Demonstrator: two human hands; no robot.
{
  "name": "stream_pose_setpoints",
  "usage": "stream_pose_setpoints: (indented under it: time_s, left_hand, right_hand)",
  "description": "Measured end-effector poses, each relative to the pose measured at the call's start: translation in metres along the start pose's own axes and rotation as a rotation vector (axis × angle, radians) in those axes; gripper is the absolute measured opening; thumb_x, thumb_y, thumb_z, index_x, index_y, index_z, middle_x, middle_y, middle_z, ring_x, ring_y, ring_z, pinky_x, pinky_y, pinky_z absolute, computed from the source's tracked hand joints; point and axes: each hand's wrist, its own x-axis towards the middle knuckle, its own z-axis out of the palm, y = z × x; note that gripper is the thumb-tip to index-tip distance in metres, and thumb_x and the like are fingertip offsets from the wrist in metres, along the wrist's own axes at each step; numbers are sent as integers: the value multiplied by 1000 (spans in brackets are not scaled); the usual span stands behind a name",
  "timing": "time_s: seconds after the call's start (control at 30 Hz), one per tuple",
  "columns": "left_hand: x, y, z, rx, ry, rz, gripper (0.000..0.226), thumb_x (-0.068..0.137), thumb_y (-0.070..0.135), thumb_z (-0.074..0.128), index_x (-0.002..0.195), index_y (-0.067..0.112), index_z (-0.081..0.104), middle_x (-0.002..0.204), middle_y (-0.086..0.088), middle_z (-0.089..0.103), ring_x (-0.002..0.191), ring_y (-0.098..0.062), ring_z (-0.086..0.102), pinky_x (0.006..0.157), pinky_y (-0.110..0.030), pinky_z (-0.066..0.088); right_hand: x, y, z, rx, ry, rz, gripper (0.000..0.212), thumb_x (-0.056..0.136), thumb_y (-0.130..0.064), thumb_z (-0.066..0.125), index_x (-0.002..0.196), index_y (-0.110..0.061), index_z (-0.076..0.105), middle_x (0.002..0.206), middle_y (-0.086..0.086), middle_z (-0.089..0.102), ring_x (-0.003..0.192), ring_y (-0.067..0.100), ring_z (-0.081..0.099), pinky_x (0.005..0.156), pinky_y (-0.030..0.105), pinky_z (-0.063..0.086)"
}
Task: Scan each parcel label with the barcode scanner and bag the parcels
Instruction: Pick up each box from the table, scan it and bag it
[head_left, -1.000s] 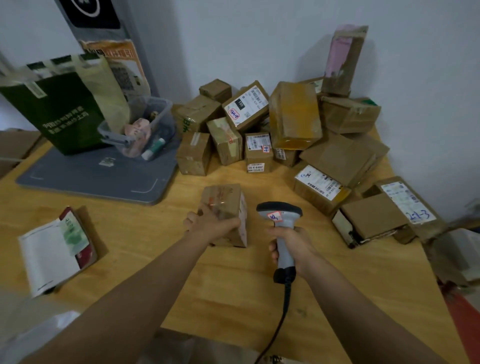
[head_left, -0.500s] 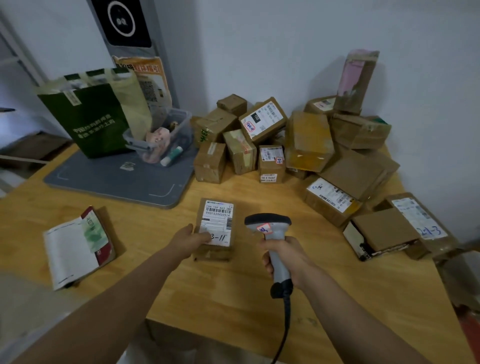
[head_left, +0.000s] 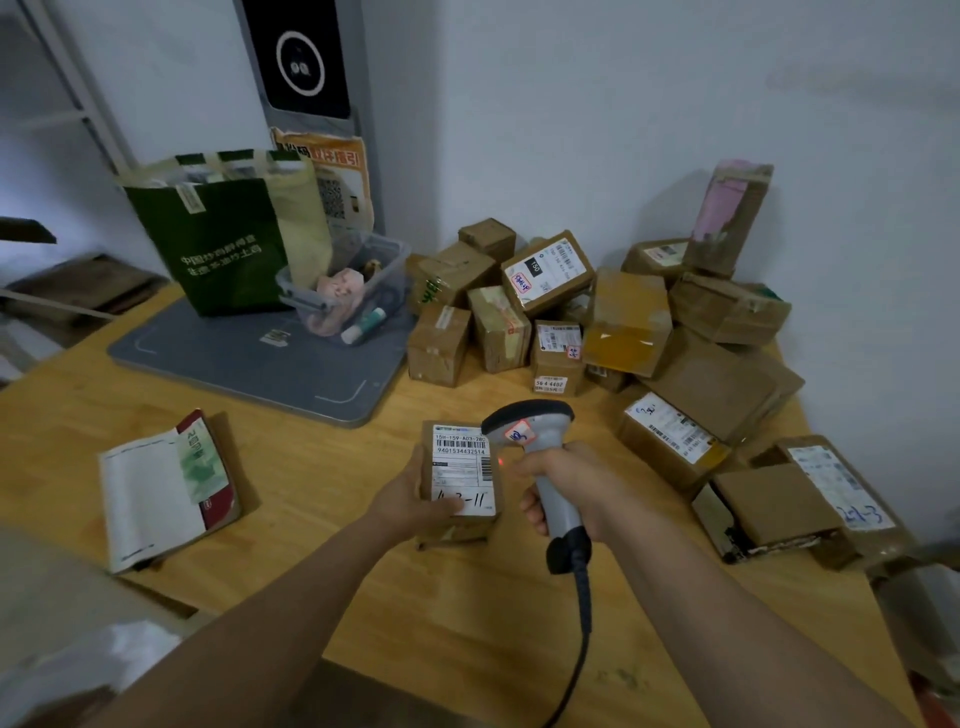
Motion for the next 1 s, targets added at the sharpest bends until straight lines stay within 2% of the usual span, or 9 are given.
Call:
stream_pose_setpoints:
  time_s: [0.2,0.47,0.63,1.0]
  left_hand:
    - [4,-8,-1,-44,-17,34,105,84,33,72,154,21,-4,137,-2,54,122,-21,54,98,-32,46]
    - [9,-17,1,-96,-7,94,89,78,31,78,149,28,24,123,6,63,114,-16,59,96,-33,50]
    - [11,-18,3,-97,-8,53,83,78,32,78,146,23,31,128,3,61,119,-19,57,101,-38,48]
    - [12,-15,6,-103,6,9,79,82,26,75,146,15,29,135,-3,56,124,-21,52,97,-30,46]
  right_hand:
    - [-7,-19,10,-71,6,-25,16,87,-11,65,90,-1,54,61,16,57,43,22,53,47,28,46]
    - [-7,-17,17,-86,33,-1,23,86,-14,66,99,1,53,60,14,56,43,23,53,47,29,46]
    - [-8,-16,18,-86,29,1,23,87,-16,67,98,-1,52,59,14,57,43,22,54,46,28,47]
    - [-2,-12,19,-54,14,-24,21,88,-17,67,91,-2,53,62,17,59,44,23,54,46,27,47]
